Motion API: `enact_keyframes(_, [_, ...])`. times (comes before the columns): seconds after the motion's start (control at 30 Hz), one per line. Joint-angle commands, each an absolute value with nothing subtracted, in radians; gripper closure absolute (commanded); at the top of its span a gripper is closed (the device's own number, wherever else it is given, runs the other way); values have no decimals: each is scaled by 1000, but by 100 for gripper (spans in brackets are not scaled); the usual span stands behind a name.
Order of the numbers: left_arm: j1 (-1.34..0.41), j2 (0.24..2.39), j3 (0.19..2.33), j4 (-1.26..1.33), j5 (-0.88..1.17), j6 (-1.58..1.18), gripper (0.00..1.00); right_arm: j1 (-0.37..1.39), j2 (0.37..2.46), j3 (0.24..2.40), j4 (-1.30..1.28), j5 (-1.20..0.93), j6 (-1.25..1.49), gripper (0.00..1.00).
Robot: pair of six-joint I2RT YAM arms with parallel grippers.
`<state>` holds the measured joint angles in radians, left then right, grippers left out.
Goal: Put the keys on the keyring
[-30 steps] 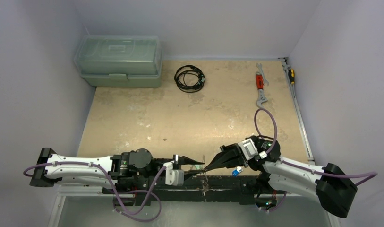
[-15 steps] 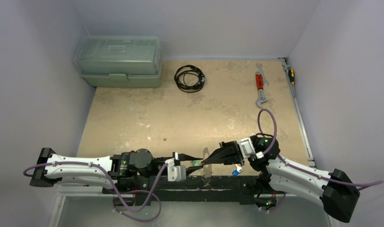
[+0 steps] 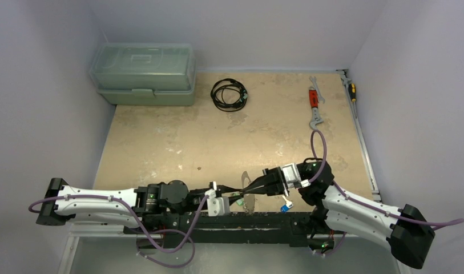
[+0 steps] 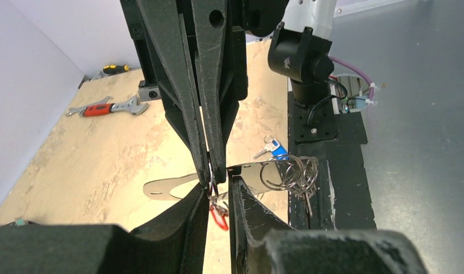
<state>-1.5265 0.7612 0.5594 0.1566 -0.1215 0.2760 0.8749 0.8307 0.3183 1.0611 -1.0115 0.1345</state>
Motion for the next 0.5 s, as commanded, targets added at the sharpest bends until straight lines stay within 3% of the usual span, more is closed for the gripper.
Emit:
enact_keyframes(0.0, [-1529, 775, 615, 155, -164, 264, 81, 873, 831, 379, 1015, -974, 88, 100])
enact_keyframes(0.1, [-1529, 776, 620, 148, -171, 267, 83, 874, 838, 380, 1012, -977, 87, 100])
enact_keyframes(0.2, [-1529, 775, 618, 147, -176, 272, 100, 874, 836, 379, 1011, -979, 87, 100])
enact_keyframes(0.4, [-1529, 757, 598, 177, -197, 293, 100, 874, 844, 376, 1015, -967, 88, 100])
enact_keyframes(0.47, [-1529, 742, 586, 194, -211, 307, 100, 874, 840, 372, 1018, -924, 90, 80])
